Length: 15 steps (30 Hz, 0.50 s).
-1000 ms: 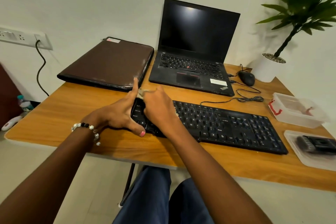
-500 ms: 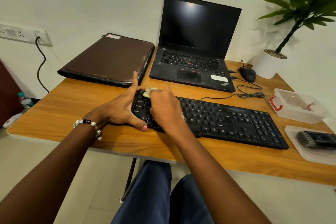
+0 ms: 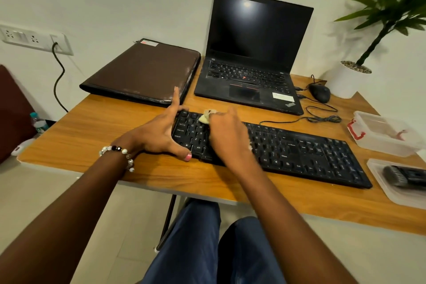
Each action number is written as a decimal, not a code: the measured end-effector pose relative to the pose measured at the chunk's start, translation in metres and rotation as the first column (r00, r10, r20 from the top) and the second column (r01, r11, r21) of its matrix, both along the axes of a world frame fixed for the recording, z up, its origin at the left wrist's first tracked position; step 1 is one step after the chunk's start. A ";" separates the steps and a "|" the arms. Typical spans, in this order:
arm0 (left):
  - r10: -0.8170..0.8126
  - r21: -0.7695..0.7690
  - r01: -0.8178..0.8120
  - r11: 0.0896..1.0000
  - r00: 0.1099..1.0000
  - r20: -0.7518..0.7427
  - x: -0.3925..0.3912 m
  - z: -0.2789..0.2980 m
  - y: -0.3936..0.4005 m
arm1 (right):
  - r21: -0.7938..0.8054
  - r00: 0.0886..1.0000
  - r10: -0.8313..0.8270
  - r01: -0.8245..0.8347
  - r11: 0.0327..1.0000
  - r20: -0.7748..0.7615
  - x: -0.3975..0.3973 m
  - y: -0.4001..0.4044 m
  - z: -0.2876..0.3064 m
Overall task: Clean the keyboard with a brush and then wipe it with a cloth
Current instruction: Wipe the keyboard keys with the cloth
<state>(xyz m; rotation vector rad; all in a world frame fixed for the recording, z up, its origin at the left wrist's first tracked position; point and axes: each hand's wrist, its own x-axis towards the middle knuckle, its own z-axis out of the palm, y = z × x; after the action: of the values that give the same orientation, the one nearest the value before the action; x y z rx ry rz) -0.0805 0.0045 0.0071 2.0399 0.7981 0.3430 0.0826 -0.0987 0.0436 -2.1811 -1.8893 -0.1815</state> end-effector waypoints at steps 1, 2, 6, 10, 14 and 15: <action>-0.001 0.011 0.001 1.000 1.000 0.001 0.000 -0.001 0.000 | 0.012 1.000 0.026 -0.026 1.000 0.003 -0.018 -0.002 0.000; -0.007 0.027 0.007 1.000 1.000 0.002 0.000 -0.001 0.000 | 0.010 0.997 0.078 -0.078 0.997 0.001 -0.034 -0.005 0.001; -0.027 0.052 0.027 0.998 1.000 0.001 -0.001 -0.002 0.000 | -0.069 0.956 0.287 -0.291 0.954 -0.053 -0.038 -0.004 0.010; -0.010 0.006 0.010 1.000 1.000 -0.004 0.000 0.001 -0.001 | -0.145 0.958 0.285 -0.281 0.949 0.008 0.008 -0.003 0.010; -0.013 0.023 0.013 1.000 1.000 -0.018 0.001 0.001 -0.001 | -0.049 0.997 0.055 -0.053 0.997 0.058 0.020 -0.005 0.004; -0.013 0.030 0.014 0.999 1.000 -0.026 0.001 0.001 -0.002 | -0.023 0.999 0.021 -0.020 1.000 0.046 0.009 -0.007 0.002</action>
<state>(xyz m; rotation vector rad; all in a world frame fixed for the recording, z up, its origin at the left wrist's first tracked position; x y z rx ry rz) -0.0798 0.0027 0.0078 2.0807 0.7991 0.3232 0.0916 -0.1057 0.0456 -2.1891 -1.9471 -0.2089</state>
